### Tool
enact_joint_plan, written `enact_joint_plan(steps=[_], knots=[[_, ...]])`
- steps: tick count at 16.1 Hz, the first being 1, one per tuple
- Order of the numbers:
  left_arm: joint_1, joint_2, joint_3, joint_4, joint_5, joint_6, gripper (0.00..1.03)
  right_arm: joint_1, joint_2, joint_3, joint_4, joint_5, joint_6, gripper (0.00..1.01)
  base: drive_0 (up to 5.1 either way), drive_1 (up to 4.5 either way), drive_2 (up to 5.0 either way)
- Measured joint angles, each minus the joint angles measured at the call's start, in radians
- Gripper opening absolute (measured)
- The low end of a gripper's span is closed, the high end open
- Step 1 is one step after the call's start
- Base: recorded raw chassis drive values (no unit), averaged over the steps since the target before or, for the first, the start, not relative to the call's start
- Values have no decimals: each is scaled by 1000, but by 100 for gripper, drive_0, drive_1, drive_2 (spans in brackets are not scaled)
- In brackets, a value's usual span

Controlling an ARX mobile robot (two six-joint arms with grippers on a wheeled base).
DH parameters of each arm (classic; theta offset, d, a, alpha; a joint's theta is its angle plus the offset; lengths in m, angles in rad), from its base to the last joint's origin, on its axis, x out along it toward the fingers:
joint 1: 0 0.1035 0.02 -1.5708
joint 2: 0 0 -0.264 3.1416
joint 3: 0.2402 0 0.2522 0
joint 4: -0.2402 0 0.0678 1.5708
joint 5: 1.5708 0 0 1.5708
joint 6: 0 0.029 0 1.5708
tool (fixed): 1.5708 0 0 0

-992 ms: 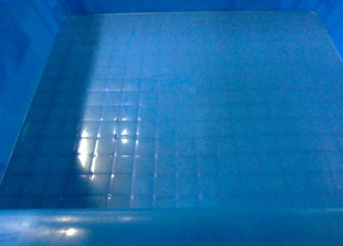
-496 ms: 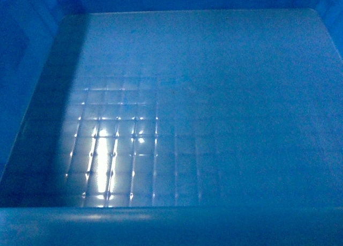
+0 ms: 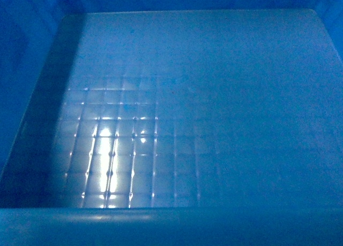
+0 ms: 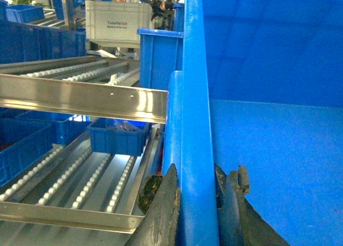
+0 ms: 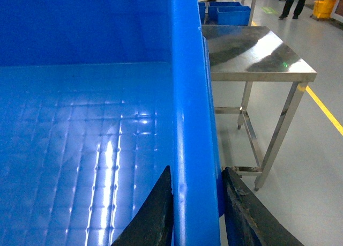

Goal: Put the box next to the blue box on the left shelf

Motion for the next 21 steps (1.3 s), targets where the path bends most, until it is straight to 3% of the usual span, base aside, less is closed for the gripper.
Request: enact_joint_plan(steps=[21], knots=[[0, -1, 0, 0, 0, 0, 10, 0, 0, 0, 1, 1, 0, 20, -504, 241, 241]])
